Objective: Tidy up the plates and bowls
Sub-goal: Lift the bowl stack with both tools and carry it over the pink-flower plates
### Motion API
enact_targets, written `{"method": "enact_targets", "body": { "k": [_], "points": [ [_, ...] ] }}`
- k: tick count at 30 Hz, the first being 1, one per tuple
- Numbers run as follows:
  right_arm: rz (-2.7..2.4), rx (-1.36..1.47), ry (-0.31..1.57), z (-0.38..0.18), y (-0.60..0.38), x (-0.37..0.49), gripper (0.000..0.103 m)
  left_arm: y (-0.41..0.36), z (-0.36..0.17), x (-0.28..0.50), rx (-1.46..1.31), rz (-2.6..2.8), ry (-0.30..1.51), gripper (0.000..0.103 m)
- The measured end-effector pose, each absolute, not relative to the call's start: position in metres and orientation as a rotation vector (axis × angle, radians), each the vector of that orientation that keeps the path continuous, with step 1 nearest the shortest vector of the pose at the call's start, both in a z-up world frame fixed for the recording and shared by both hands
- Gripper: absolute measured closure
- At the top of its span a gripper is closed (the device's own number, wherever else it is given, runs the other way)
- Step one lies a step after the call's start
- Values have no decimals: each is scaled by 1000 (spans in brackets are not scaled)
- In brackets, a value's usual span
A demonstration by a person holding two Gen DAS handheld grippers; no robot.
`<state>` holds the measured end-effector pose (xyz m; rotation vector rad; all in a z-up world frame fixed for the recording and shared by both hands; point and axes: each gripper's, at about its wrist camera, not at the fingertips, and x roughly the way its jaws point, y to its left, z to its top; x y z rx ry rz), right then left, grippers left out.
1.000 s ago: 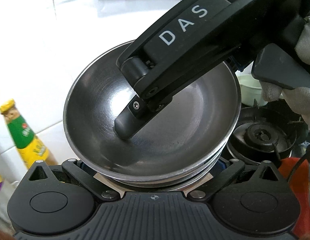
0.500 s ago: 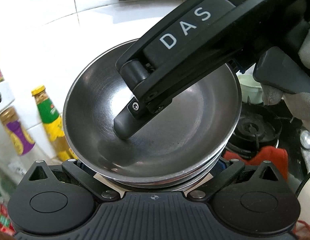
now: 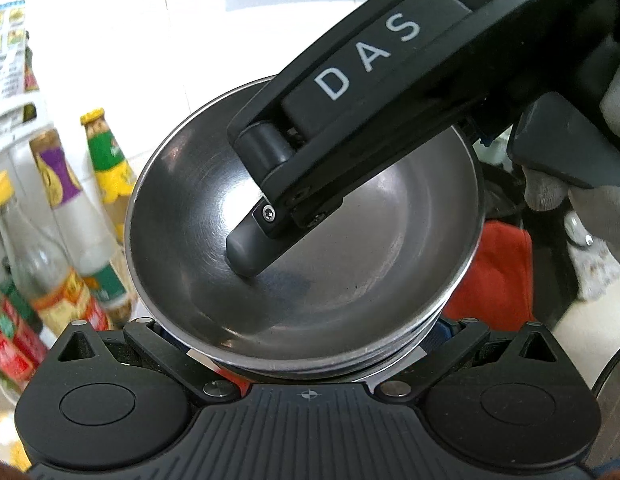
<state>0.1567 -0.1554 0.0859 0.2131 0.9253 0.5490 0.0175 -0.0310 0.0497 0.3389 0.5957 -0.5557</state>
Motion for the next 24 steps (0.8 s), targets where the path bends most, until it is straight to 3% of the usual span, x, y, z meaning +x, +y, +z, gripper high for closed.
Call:
{"method": "enact_targets", "body": {
  "k": [8, 24],
  "points": [
    [544, 224, 966, 63, -152, 128, 30, -18, 32, -15, 354, -572, 635, 0],
    [508, 264, 1048, 12, -147, 108, 30, -4, -27, 2, 363, -601, 721, 0]
  ]
}}
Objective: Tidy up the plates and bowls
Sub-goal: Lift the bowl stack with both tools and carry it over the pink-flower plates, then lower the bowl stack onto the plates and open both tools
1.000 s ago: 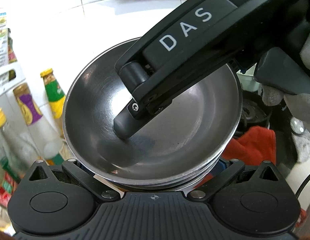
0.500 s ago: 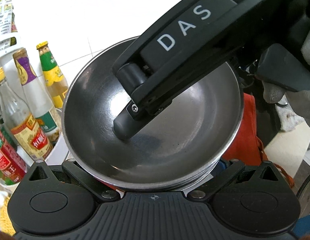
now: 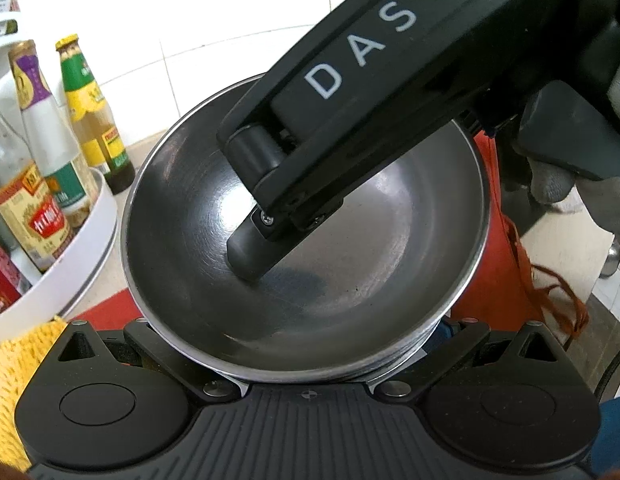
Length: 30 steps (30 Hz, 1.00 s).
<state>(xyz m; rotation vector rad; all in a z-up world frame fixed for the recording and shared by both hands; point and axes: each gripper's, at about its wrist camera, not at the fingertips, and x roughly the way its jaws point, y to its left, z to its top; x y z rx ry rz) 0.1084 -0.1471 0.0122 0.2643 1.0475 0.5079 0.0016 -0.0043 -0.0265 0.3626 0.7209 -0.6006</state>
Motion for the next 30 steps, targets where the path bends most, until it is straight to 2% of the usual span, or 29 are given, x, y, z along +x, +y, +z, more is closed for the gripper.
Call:
{"method": "enact_targets", "body": {
  "k": [15, 21, 30],
  "points": [
    [492, 266, 1074, -5, -146, 107, 31, -4, -41, 6, 376, -612, 752, 0],
    [478, 335, 1105, -27, -158, 111, 35, -2, -47, 20, 336, -641, 791, 0],
    [470, 354, 1046, -29, -168, 105, 37, 2, -44, 31, 406, -648, 756, 0]
  ]
}}
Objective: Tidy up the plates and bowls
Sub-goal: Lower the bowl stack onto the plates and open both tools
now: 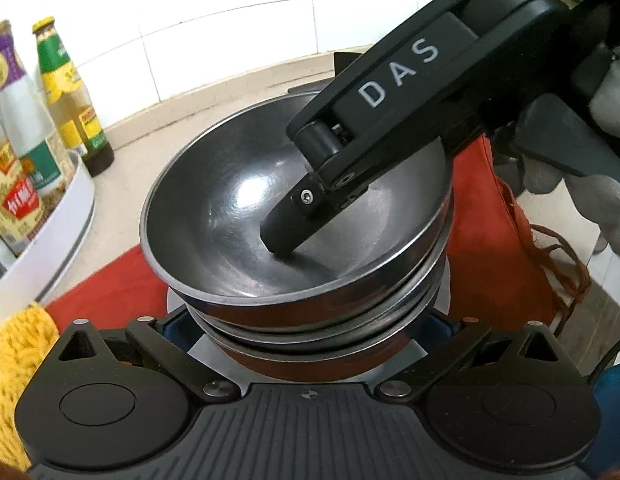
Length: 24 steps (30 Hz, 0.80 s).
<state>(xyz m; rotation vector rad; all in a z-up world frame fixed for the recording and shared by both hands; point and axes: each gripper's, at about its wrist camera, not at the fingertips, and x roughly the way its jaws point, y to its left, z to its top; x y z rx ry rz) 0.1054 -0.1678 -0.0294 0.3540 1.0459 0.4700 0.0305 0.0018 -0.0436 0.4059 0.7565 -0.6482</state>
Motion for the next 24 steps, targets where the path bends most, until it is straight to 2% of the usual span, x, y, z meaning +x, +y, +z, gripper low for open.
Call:
{"method": "enact_targets", "body": {
  "k": [8, 17, 24],
  "points": [
    [488, 337, 990, -32, -169, 113, 41, -11, -59, 42, 466, -582, 725, 0],
    [569, 288, 975, -33, -172, 114, 41, -2, -55, 44, 485, -571, 729, 0],
    [562, 269, 999, -33, -176, 126, 37, -25, -55, 58, 507, -533, 762, 0]
  ]
}}
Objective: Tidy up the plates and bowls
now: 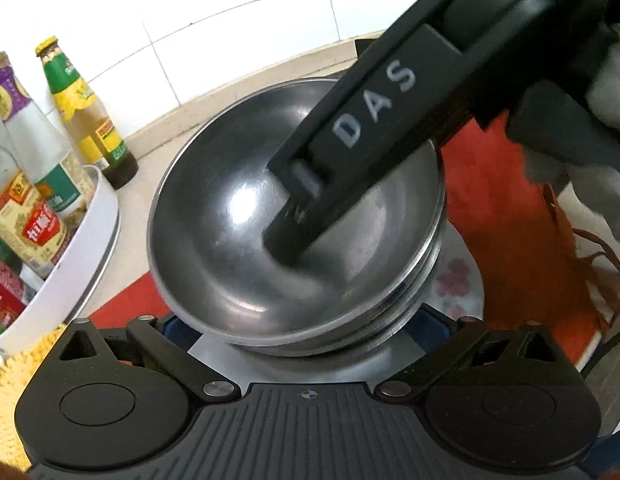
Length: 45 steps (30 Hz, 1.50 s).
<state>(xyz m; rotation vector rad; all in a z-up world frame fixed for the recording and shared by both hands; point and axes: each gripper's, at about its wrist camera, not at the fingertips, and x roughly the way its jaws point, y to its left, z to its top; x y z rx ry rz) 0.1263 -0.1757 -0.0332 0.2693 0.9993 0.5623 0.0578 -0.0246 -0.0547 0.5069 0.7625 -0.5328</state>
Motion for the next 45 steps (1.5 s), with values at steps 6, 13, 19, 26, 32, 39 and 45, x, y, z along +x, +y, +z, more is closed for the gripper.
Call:
{"method": "enact_targets", "body": {
  "k": [6, 13, 19, 26, 32, 39, 45],
  "points": [
    [561, 255, 1002, -32, -182, 124, 37, 0, -52, 47, 501, -476, 753, 0],
    [544, 239, 913, -4, -199, 96, 37, 22, -20, 26, 292, -355, 724, 0],
    [487, 203, 819, 11, -210, 45, 34, 25, -1, 18, 91, -236, 741, 0],
    [374, 204, 803, 4, -213, 6, 33, 19, 0, -1, 42, -134, 767, 0],
    [291, 133, 787, -4, -208, -16, 28, 7, 3, -23, 78, -88, 777, 0],
    [249, 103, 774, -5, -204, -37, 28, 7, 9, -44, 101, -47, 753, 0],
    [222, 105, 758, -1, -205, -48, 28, 12, 16, -56, 94, -38, 727, 0]
  ]
}}
